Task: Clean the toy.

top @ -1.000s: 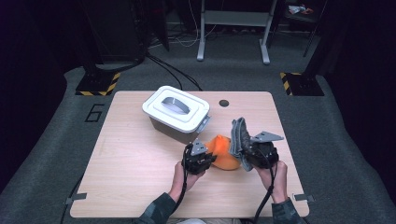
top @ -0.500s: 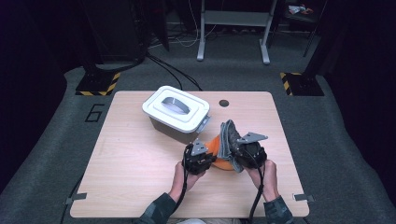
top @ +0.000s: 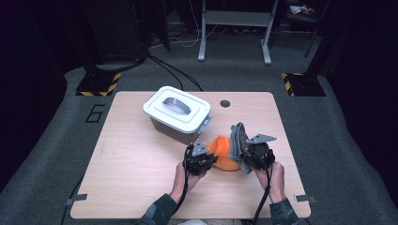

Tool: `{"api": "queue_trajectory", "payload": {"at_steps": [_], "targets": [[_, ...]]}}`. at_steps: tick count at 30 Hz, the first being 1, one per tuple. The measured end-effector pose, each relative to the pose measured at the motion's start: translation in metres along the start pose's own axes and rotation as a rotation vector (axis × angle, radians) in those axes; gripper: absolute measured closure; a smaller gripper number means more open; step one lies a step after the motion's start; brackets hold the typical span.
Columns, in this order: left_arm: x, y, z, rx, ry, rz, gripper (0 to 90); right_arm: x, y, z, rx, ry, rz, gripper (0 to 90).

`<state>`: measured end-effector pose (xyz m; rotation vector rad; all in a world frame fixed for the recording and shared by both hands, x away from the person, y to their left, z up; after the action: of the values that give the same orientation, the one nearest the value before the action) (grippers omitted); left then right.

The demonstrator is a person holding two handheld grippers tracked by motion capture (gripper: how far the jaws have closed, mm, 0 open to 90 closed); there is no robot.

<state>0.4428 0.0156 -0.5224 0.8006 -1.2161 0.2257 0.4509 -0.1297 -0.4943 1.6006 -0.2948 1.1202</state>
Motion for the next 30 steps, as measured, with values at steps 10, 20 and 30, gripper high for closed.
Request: {"api": "queue_trajectory", "payload": {"at_steps": [10,20,30], "targets": [[-0.001,0.0,-0.001,0.002,-0.002,-0.002,81.4,-0.019,-0.007,0.017,-0.033,-0.05,-0.047,72.4],[-0.001,0.0,-0.001,-0.003,-0.004,-0.008,81.4,-0.04,-0.022,0.028,-0.044,-0.087,-0.106,72.4],[-0.001,0.0,-0.001,0.0,0.0,-0.005,81.4,-0.064,-0.041,0.031,-0.03,-0.135,-0.187,72.3]]}}
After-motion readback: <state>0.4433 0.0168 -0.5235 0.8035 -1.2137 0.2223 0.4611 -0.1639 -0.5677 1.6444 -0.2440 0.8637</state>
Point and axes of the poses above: each handheld gripper's, and its own axes: y roughly backward along the jaws, x roughly out of its top, z roughly to its right, the point moved 9 cm from there along -y, roughly forward along the jaws, and after that the axes turned 6 degrees about z, right-handed, at the moved point
